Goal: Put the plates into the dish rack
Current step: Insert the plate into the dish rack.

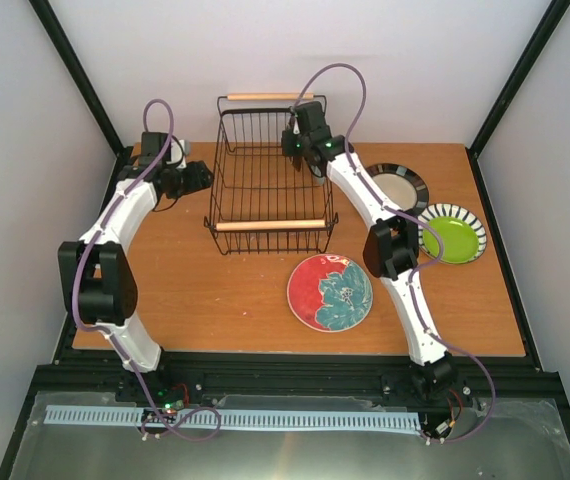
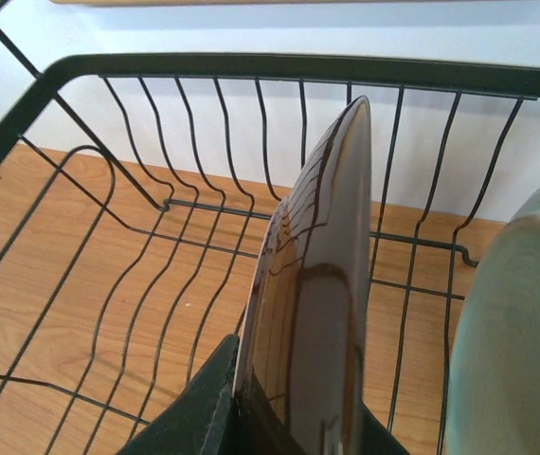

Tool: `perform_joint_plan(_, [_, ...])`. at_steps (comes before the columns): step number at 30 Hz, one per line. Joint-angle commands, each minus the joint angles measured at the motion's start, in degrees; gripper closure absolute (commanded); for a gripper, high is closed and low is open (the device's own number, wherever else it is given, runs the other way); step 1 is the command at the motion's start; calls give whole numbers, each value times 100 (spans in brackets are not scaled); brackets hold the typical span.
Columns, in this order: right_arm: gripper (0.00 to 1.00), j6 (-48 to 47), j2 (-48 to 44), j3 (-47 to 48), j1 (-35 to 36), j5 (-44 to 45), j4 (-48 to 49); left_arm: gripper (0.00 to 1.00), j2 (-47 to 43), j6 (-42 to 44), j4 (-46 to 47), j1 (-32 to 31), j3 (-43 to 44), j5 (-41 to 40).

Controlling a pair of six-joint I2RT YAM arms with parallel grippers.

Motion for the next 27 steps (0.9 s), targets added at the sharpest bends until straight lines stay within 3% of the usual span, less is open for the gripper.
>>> perform_joint_plan(1, [97,-103,141,265,14,200,467,33,-246,167,160,2,17,-41])
perform_joint_plan(27, [97,201,577,263,-138,287,966,33,-413,186,-21,16,-2,-286])
